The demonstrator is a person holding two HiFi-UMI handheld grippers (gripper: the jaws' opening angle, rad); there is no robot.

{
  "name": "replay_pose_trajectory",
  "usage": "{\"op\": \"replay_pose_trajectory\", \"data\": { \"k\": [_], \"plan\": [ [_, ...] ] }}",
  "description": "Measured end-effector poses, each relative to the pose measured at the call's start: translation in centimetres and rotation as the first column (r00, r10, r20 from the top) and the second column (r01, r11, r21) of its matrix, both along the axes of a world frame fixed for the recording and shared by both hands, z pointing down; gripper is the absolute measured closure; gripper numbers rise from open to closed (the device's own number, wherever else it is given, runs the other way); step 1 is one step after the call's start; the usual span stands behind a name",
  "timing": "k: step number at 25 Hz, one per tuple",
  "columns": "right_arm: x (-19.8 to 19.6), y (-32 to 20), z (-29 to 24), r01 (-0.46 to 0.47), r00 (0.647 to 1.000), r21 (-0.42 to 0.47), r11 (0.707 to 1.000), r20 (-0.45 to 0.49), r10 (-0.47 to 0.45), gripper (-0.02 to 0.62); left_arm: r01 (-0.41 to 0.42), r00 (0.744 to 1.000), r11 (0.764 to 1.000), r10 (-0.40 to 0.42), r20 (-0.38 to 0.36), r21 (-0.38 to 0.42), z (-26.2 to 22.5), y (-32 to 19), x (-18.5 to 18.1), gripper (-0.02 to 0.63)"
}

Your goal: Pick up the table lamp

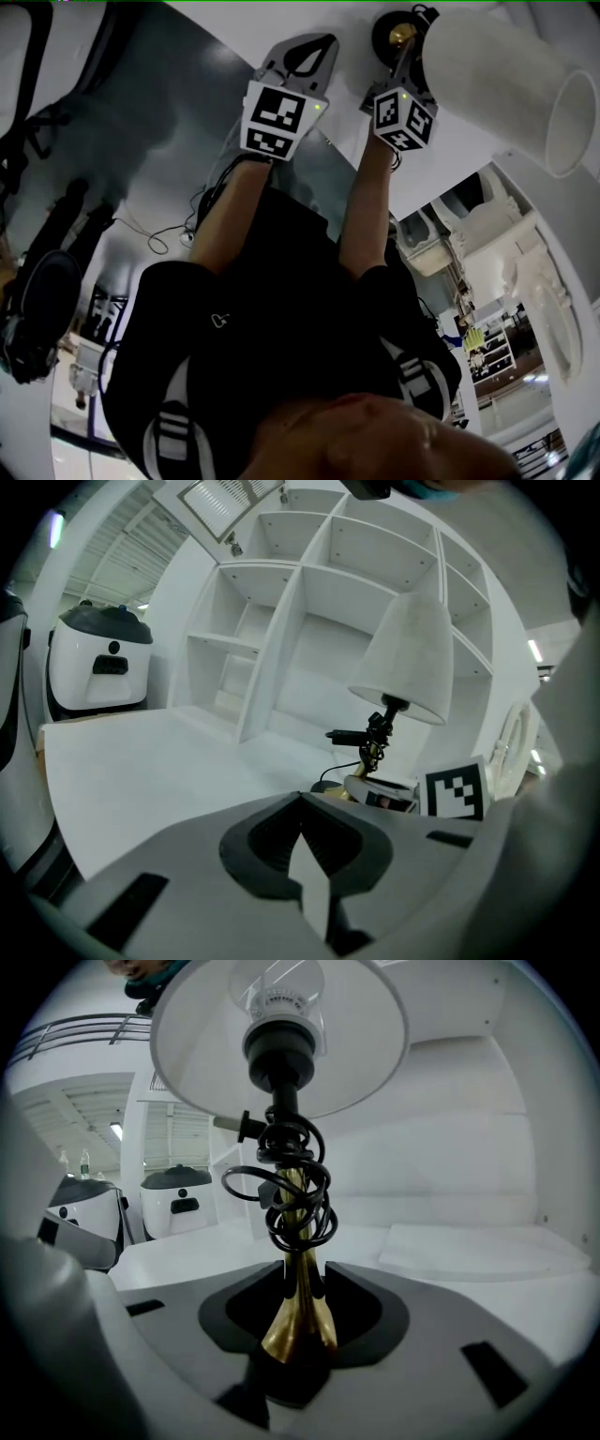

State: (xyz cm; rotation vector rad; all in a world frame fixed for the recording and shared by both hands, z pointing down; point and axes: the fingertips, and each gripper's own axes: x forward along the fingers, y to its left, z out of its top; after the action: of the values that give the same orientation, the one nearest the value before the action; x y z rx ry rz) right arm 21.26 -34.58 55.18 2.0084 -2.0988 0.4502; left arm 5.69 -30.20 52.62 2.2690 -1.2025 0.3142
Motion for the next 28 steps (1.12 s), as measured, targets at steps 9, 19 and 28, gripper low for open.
{"op": "replay_pose_trajectory", "data": {
  "k": [9,19,28],
  "plan": [
    [-0.2,0.0,-0.5,-0.056,0.995,0.039,0.998,-0.077,0.059,0.462,-0.034,0.999,0.999,0.034,0.013,0.001,-0.2,-1.0,0.2,0.597],
    [-0.1,1.5,-1.0,-0.075,0.994,-0.030,0.997,-0.083,0.073,0.476,-0.052,0.999,0.999,0.052,0.001,0.006,-0.7,-0.2,0.4,0.597],
    [-1.4,4.6,-3.0,-0.069,0.996,-0.045,0.997,-0.067,0.066,0.479,-0.066,0.997,0.998,0.067,-0.031,0.025,-1.7,1.6,0.8,0.597]
  ]
}}
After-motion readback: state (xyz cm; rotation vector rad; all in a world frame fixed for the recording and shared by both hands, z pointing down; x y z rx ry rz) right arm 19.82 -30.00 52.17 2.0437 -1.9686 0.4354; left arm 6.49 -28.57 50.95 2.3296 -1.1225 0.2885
